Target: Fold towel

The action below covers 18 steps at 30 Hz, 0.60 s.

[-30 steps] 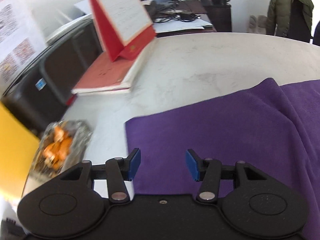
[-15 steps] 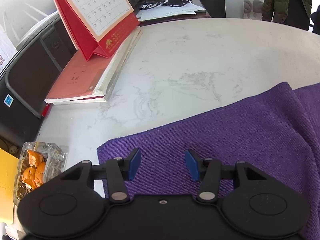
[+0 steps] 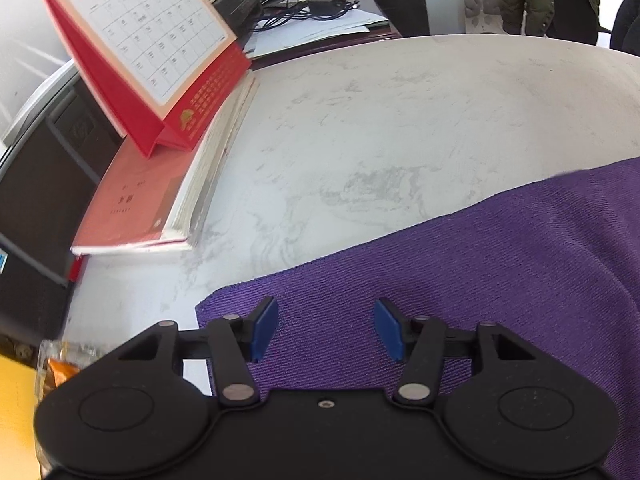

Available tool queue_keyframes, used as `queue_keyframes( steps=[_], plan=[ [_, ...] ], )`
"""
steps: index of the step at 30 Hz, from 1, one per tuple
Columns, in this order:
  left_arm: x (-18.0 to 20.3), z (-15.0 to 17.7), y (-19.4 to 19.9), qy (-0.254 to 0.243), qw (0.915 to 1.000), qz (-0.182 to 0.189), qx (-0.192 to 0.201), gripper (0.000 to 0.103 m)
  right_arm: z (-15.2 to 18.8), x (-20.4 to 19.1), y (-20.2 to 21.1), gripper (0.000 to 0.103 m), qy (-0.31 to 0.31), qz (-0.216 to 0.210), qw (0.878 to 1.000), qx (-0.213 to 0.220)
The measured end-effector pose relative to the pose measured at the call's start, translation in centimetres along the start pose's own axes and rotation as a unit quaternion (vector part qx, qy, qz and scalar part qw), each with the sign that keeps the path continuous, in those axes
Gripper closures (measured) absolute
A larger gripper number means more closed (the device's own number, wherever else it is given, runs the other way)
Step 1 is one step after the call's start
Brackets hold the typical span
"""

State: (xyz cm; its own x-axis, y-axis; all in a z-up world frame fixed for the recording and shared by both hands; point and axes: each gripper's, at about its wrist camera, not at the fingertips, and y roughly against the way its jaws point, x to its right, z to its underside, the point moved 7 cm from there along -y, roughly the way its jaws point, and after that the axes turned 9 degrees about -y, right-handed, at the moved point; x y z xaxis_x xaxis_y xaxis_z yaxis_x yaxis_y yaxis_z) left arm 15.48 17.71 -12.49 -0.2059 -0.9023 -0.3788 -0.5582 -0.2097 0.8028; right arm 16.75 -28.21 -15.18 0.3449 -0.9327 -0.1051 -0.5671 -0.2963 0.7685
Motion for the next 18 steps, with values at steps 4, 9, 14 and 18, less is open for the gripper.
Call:
queue_keyframes(
  steps=[4,9,14,18],
  plan=[
    [0.3,-1.4,-0.6,-0.047,0.9987,0.014,0.016,0.049,0.6,1.8,0.6,0.038,-0.014,0.014,1.0,-0.001],
    [0.1,-2.9,-1.6,-0.086,0.9956,0.025,0.025,0.044,0.9,3.1,1.0,0.033,-0.024,0.022,0.999,-0.003],
    [-0.8,-2.3,-0.1,-0.079,0.9968,0.003,0.016,0.046,0.9,3.2,0.9,0.031,-0.029,0.026,0.999,-0.006],
    [-0.5,0.5,5.6,-0.035,0.9988,0.01,0.033,0.046,0.4,2.5,2.2,0.031,-0.039,0.021,0.999,-0.003]
  ],
)
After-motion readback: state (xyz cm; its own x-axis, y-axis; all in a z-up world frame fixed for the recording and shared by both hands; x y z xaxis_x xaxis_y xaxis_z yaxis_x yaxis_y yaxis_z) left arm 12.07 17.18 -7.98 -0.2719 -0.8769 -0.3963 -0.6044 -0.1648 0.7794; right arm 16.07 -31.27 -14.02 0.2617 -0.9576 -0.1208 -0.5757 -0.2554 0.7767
